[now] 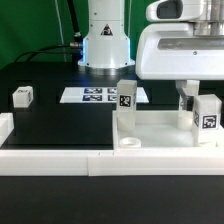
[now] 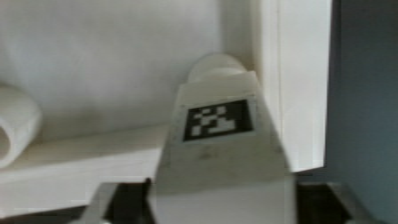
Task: Assemble square table
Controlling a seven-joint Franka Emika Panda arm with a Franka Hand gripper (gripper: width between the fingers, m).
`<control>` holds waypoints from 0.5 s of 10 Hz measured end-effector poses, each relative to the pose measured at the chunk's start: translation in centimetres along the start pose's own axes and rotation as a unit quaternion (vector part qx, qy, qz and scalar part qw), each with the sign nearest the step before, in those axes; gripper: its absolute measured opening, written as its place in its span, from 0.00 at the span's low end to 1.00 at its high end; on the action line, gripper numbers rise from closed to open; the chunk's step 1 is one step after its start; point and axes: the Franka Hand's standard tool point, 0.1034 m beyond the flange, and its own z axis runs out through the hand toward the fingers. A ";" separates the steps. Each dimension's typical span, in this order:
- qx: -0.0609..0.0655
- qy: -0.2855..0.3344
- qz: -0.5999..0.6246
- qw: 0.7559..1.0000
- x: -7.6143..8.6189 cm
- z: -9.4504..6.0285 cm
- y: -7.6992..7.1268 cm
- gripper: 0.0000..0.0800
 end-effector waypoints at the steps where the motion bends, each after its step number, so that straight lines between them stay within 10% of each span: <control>1: 0.000 0.000 0.047 0.999 0.0 0.0 0.0 0.36; 5: 0.003 -0.006 0.283 0.959 -0.3 0.2 0.2 0.36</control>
Offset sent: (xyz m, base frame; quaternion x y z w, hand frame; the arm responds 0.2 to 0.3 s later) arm 0.0000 0.0000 0.0000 0.0000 0.0000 0.2571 0.9664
